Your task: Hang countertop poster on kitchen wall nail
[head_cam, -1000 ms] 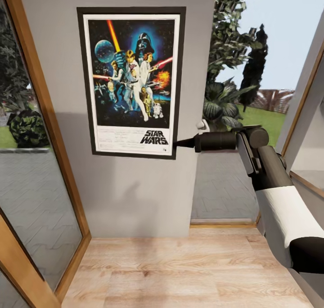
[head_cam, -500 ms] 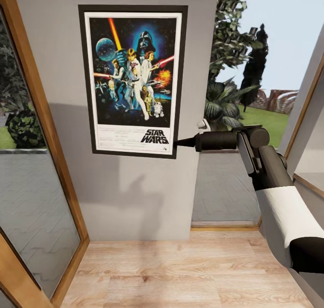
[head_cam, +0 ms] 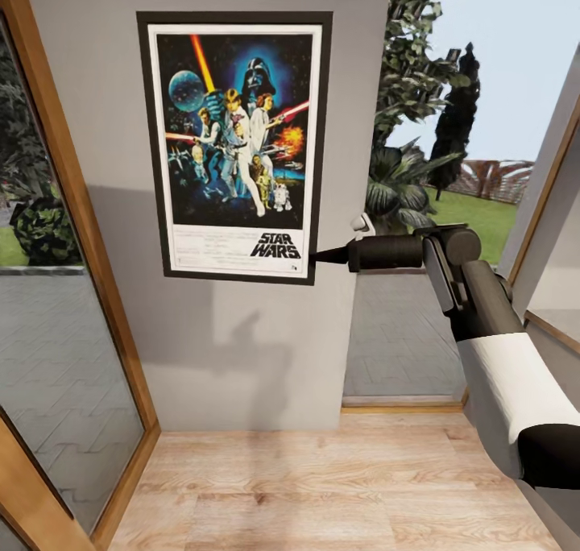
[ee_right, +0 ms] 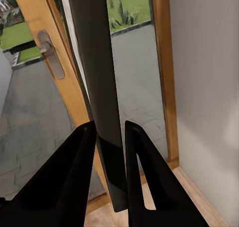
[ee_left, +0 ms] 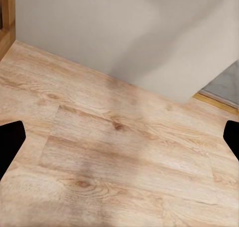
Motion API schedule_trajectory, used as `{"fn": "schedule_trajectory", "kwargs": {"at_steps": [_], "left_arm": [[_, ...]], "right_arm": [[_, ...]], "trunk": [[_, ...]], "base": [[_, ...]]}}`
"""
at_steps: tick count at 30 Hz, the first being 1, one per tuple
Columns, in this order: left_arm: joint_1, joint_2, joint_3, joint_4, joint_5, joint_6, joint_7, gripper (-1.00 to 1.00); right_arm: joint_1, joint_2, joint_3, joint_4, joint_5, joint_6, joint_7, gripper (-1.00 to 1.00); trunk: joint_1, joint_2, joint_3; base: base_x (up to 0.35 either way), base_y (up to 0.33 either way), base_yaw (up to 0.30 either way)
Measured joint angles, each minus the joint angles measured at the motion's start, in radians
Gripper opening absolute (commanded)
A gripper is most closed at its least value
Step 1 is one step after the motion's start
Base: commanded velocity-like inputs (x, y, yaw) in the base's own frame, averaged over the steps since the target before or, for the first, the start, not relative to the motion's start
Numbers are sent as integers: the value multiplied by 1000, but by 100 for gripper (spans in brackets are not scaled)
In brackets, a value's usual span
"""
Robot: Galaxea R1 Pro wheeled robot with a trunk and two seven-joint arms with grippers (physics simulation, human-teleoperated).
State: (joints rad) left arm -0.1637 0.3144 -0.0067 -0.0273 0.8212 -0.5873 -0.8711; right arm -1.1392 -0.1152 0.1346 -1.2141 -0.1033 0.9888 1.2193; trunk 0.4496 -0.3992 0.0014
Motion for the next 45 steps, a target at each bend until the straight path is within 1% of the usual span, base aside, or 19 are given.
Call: {"fn": "schedule_trajectory", "kwargs": {"at_steps": [27, 33, 45], "left_arm": [[0, 1, 0, 0, 0, 0, 0, 100], [0, 1, 0, 0, 0, 0, -1, 100], [0, 2, 0, -1, 0, 0, -1, 100]], "right_arm": [[0, 1, 2, -1, 7, 1, 0, -100], [0, 0, 2, -1, 7, 1, 0, -100], [0, 1, 2, -1, 7, 0, 0, -100]], "trunk": [[0, 0, 0], [0, 0, 0], [-1, 0, 0]], "base": [[4, 1, 0], [193, 97, 0], [288, 157, 0]]}}
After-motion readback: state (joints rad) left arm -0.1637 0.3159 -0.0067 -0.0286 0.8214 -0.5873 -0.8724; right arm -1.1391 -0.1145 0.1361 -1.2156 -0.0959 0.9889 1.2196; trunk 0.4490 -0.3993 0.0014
